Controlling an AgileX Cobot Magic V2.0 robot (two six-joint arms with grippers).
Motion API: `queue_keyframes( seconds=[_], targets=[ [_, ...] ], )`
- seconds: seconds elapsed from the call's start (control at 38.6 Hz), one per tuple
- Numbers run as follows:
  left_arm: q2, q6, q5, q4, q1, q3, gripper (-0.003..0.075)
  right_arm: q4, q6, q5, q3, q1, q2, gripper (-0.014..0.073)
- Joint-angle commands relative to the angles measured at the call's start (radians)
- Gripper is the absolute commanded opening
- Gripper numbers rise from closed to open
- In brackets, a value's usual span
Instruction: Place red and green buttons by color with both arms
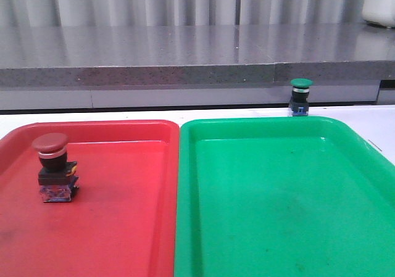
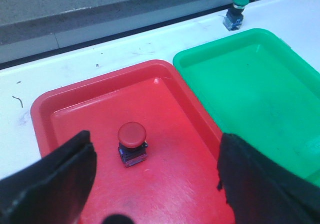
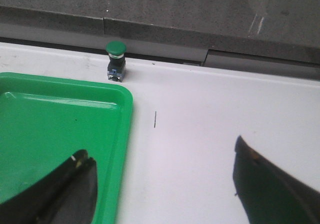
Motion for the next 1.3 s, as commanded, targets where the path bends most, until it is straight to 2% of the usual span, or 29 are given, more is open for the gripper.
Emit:
queue_keyframes(
  seconds=[0.0,0.62,0.96,1.27],
  targets=[
    [-0.034,-0.004,-0.036,-0.011,-0.008,-0.025,0.0501,-0.010,-0.008,-0.071,-0.033,-0.006,0.012,0.0579],
    [-0.045,-0.004,-0.039,-0.011,-0.008,-0.025,0.0501,0.002,-0.008,-0.100,-0.043,-0.006,0.041,0.0579],
    [-0.045,-0.004,-0.039,-0.011,-0.008,-0.025,0.0501,0.115,-0.010,-0.069,-0.273,-0.006,0.440,0.0579],
    [-0.045,-0.004,-0.039,-0.011,-0.008,-0.025,0.0501,0.155,-0.027,-0.068,-0.547,0.021,0.850,0.0579]
  ],
)
